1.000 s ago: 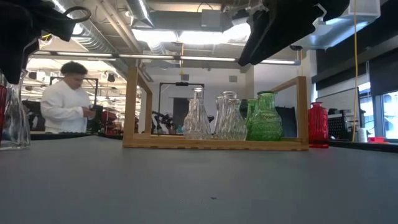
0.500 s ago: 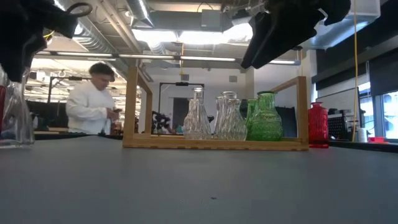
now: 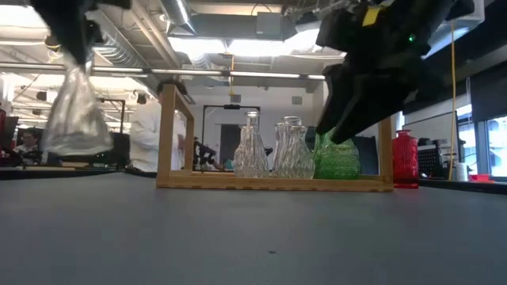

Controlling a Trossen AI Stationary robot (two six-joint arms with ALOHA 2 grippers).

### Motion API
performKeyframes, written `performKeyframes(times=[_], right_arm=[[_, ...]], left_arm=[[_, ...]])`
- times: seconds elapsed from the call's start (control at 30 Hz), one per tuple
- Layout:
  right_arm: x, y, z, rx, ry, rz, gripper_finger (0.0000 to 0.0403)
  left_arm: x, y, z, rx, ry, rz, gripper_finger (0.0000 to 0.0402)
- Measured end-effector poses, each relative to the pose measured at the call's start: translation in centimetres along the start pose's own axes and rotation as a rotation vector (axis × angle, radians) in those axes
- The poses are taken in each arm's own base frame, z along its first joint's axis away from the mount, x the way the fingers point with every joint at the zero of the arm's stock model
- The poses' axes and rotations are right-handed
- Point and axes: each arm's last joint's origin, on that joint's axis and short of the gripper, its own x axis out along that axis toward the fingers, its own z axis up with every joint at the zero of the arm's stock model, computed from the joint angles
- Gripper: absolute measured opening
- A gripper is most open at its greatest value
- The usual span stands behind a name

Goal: Sort vases onto shelf
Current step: Put the transparent vase on the shelf aligned with the other transparent vase

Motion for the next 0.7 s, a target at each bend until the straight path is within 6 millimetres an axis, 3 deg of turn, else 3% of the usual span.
performKeyframes(times=[0.27,0.5,0.7], right_arm=[[0.4,0.3,1.0,0.006,-0.222,0.053,0.021],[0.6,0.6,1.5,0.001,-0.409,0.121,0.0109],[0.9,0.8,0.7,-0.019,-0.498,0.14,0.0019]], left_arm=[[0.5,-1.4,2.1,0.1,-0.142,-0.123,0.0159],[2.7,-3.1,3.5,0.182,-0.21,-0.091,0.0159],[5.6,-4.9,4.7,0.233,-0.249,-0.077,0.0159]])
